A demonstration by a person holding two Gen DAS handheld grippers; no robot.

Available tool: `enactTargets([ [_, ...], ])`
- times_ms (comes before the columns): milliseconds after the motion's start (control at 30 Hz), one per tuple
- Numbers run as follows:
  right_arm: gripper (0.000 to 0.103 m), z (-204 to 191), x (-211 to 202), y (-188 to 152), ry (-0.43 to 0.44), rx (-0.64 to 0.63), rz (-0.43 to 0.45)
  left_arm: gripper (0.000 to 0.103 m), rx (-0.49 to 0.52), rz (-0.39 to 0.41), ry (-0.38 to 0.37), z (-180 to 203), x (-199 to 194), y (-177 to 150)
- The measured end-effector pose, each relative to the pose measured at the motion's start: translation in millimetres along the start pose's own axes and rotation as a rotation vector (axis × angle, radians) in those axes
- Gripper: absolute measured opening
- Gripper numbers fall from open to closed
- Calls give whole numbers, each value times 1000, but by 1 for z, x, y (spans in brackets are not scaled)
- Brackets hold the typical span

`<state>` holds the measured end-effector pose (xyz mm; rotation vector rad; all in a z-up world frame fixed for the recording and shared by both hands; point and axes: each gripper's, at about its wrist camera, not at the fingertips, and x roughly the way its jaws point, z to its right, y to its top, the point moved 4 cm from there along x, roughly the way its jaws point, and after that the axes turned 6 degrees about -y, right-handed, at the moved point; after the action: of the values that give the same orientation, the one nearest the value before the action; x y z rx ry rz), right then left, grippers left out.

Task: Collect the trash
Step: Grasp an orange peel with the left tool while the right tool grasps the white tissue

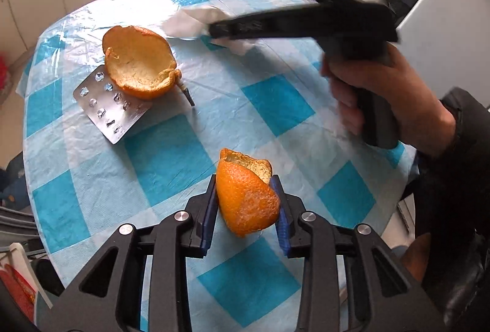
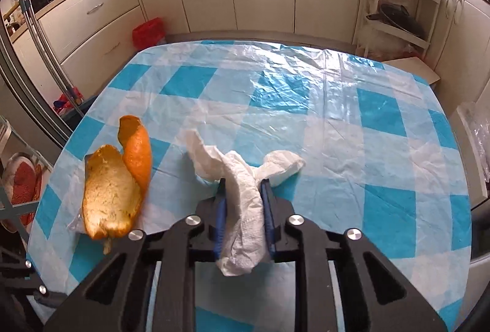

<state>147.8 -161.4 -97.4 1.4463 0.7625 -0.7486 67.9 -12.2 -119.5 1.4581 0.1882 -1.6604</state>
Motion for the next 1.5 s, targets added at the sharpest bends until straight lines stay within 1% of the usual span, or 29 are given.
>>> enactTargets([
  [100,16,23,-17,-21,-16,-21,-5,30,-17,28,31,11,5,1],
  [167,16,43,-32,-41,-25,-15,-16,30,-31,47,37,20,8,2],
  [300,16,80,-57,-74,-25,59,-56,32,-76,86,44,28,10,2],
  [367,17,92,-70,-84,-28,96,-51,41,-106,103,42,31,10,0],
  [400,19,95,-74,-88,-27,109,-49,43,-118,112,48,34,10,-1],
  [467,25,98,-80,-97,-24,129,-43,48,-135,123,55,35,12,0],
  [500,31,98,-80,-100,-25,132,-43,49,-142,129,57,37,12,-1],
  [533,33,97,-81,-103,-21,131,-38,50,-148,136,62,41,12,-3],
  [567,35,96,-81,-104,-17,127,-35,52,-150,140,70,42,14,-3],
  [633,44,92,-82,-105,-6,124,-32,53,-146,144,88,48,15,-4],
  [667,46,90,-83,-107,-4,125,-30,53,-143,145,91,49,16,-5],
  [733,54,88,-86,-110,0,124,-24,53,-142,149,96,52,15,-7],
  [933,60,88,-92,-118,-4,127,-9,57,-123,160,126,57,11,-10],
  [1133,62,92,-94,-114,14,165,14,61,-136,185,136,57,6,-6],
  [1333,62,83,-88,-111,18,149,17,61,-134,191,152,56,7,-3],
  [1500,62,83,-88,-109,12,150,26,61,-120,193,166,58,7,0],
])
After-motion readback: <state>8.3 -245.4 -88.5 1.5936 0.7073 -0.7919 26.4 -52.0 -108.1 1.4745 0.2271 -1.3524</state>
